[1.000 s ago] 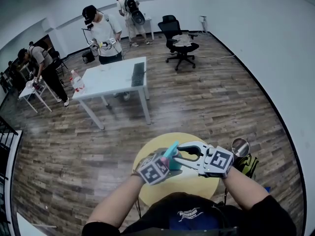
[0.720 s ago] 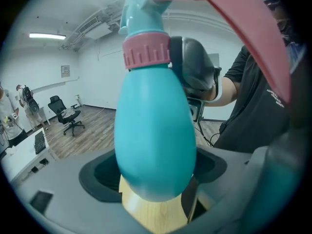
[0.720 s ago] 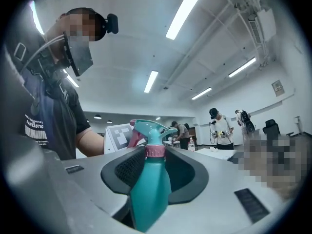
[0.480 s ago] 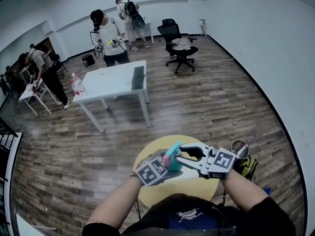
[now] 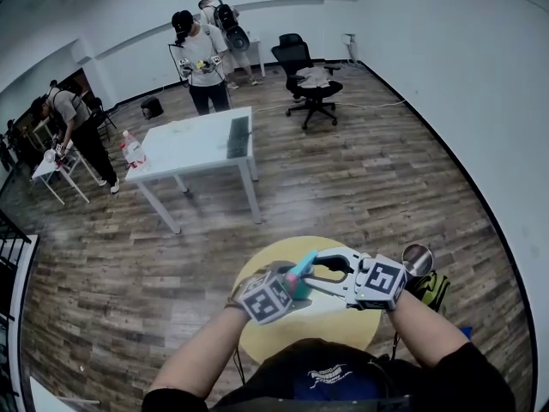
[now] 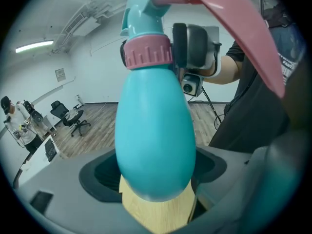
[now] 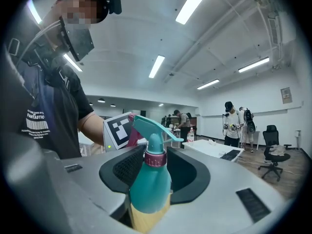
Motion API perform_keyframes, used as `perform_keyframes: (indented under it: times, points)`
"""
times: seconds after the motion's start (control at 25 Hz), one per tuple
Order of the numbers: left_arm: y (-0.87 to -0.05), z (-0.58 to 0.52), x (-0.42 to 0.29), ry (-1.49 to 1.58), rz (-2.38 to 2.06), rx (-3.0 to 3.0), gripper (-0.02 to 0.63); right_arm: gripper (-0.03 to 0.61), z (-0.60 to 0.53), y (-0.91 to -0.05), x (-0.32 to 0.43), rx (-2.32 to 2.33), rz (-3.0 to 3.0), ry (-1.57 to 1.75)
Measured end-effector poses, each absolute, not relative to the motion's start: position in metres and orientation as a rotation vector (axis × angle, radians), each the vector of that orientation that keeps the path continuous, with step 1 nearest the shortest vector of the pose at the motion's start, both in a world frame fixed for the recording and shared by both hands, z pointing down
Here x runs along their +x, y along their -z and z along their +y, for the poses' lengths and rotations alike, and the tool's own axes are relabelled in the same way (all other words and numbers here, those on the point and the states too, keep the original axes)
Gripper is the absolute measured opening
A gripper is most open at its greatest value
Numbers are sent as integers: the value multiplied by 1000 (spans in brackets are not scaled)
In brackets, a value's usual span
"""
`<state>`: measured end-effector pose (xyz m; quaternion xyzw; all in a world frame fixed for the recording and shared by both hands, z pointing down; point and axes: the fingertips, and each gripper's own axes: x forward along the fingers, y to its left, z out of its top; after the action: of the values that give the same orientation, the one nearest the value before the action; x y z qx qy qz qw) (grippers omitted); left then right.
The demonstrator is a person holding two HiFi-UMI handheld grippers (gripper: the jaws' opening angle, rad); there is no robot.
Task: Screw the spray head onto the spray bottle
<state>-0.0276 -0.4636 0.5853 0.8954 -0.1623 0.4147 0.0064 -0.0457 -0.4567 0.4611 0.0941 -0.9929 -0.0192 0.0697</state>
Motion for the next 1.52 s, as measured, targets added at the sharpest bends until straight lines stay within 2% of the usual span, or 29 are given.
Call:
perform_keyframes:
  times: [0.2,0.88,1.04,1.28,1.4,1.52]
  points:
    - [-579,-461,-24,-1208,-492,2823,448,167,-458,-454,-41,306,-3077,-15]
    - [-549,-441,9,-821,-357,2837,448,167,-457,-418,-16,391,-3381,-264]
    - [-555,-441,4,-895,-359,2838,448,169,-452,-433,-18,332,-3259,-136]
    - [-568,-442,-8,-996,-343,2819,448,244,-453,-442,-4,297,-3113,-8]
    - [-580,-441,-17,-1111,-320,2813,448,250,-462,-424,7,384,-3068,125]
    - [-591,-439,-26,-1283,-300,2820,448,250,-446,-415,-1,246,-2993,287]
